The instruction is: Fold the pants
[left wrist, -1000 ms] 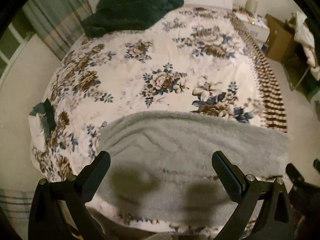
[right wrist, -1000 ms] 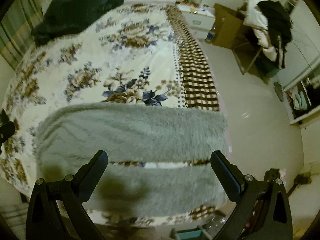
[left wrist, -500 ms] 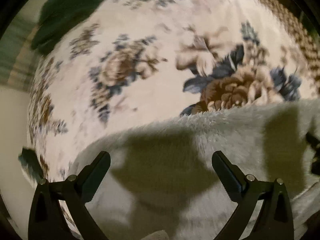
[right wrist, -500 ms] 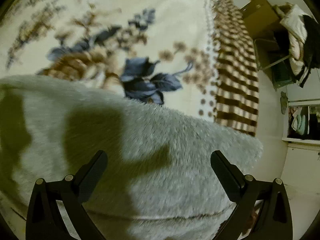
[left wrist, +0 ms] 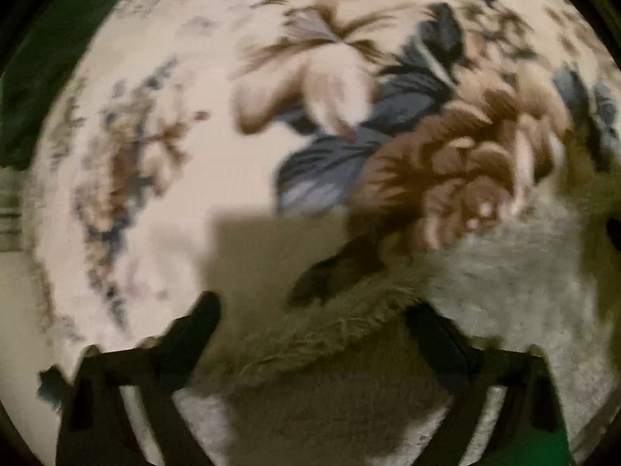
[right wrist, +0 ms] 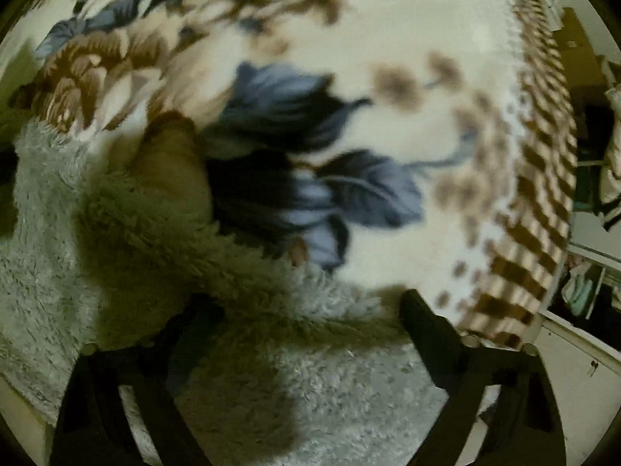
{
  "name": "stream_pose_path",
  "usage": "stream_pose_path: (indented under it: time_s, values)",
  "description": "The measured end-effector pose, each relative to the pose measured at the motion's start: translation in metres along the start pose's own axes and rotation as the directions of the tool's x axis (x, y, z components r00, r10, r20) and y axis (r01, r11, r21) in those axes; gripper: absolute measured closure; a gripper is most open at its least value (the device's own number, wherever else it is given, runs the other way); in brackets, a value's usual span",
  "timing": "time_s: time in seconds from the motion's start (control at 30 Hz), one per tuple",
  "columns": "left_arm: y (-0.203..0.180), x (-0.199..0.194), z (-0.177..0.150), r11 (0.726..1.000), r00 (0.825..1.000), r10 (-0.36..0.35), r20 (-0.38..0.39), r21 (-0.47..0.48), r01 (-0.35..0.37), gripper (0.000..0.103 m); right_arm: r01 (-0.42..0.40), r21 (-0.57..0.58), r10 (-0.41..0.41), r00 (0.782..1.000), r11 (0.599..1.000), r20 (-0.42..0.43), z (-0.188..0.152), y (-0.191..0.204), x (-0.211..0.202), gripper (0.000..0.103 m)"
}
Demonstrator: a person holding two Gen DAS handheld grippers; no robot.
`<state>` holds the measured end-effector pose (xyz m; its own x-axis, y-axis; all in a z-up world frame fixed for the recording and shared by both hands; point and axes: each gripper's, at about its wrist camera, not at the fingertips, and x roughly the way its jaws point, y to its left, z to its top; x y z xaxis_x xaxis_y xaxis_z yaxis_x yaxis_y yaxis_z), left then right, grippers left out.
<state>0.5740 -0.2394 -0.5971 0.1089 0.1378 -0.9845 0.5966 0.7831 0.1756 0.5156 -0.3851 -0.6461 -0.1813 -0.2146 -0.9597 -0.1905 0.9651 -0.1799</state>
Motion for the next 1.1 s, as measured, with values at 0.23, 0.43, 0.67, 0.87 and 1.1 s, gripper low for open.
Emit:
stream_pose_path:
  time_s: [0.23,0.43,0.67,0.87,1.1]
  values:
    - [-0.003,-0.014,-0.015,0.993,0.990,-0.118,0.079,0.032,0.116,0.098,-0.104,0.031,0.103,0.994,0.994,0.035,-0.013,-0.005,-0.012,0.090]
    - [0.016,-0.053,-0.033,0.982,0.972,-0.167,0.165,-0.057,0.179,0.100,-0.141,0.113,0.128,0.985,0.983,0.118,-0.045,-0.027,-0.039,0.095]
    - [0.019,-0.124,-0.082,0.978,0.949,-0.131,0.288,-0.121,0.172,0.101,-0.155,0.160,0.111,0.961,0.975,0.252,-0.104,-0.038,-0.106,0.096]
    - [0.011,-0.177,-0.150,0.958,0.926,-0.141,0.350,-0.189,0.217,0.101,-0.158,0.156,0.100,0.940,0.975,0.328,-0.145,0.005,-0.155,0.096]
    - [-0.019,-0.205,-0.253,0.916,0.921,-0.195,0.337,-0.272,0.293,0.101,-0.161,0.162,0.101,0.938,0.974,0.331,-0.249,0.047,-0.173,0.096]
